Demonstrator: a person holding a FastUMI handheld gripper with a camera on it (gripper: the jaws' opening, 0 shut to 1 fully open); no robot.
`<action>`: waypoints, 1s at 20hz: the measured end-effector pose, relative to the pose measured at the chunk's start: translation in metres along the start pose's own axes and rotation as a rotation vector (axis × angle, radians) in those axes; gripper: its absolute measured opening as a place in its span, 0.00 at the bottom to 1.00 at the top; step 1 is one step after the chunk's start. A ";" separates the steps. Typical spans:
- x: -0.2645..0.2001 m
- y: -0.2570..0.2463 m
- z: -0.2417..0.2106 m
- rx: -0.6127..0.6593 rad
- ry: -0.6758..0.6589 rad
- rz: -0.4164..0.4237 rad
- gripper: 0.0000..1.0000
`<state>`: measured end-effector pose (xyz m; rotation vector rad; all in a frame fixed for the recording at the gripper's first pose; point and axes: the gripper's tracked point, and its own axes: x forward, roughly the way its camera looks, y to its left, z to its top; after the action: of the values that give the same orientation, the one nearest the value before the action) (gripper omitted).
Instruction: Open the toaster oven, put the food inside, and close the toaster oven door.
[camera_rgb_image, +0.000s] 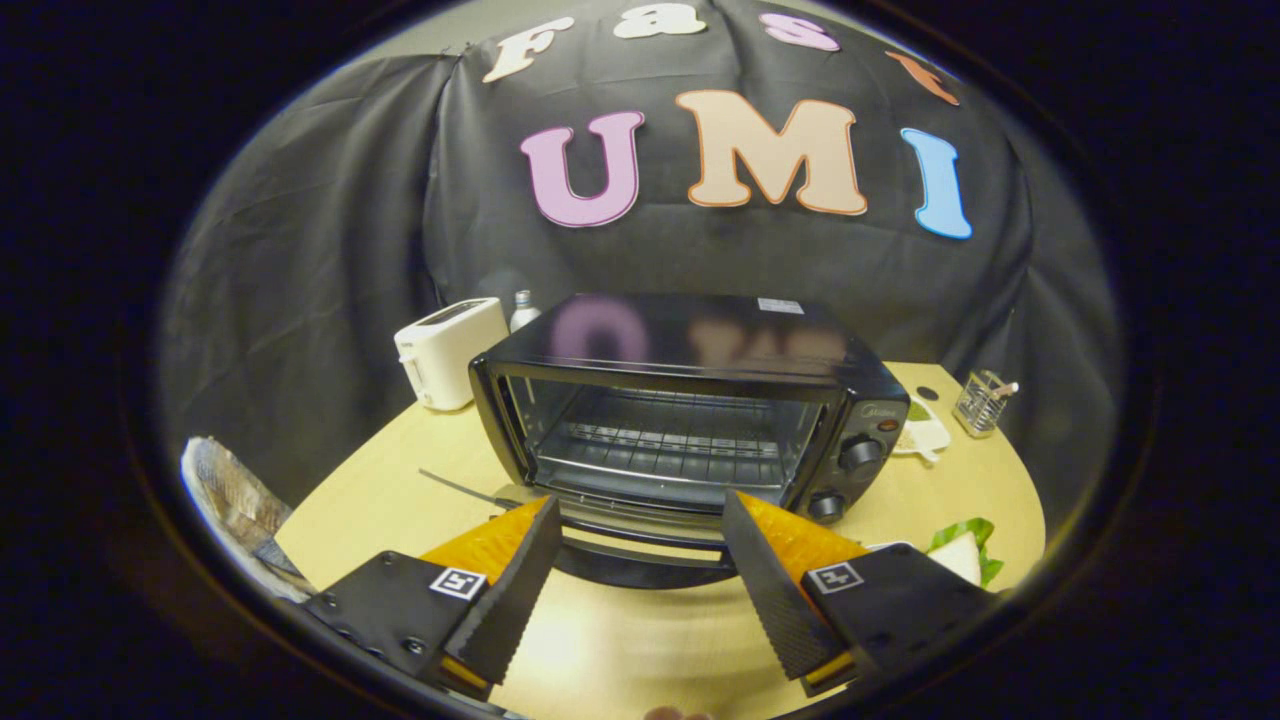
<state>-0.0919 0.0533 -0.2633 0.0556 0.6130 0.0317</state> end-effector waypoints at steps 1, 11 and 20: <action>0.000 0.000 0.001 0.003 0.001 0.003 1.00; -0.003 0.002 -0.007 0.003 0.007 -0.002 1.00; -0.012 0.013 -0.085 -0.040 0.244 0.037 1.00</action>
<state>-0.1507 0.0689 -0.3246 0.0240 0.8550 0.0872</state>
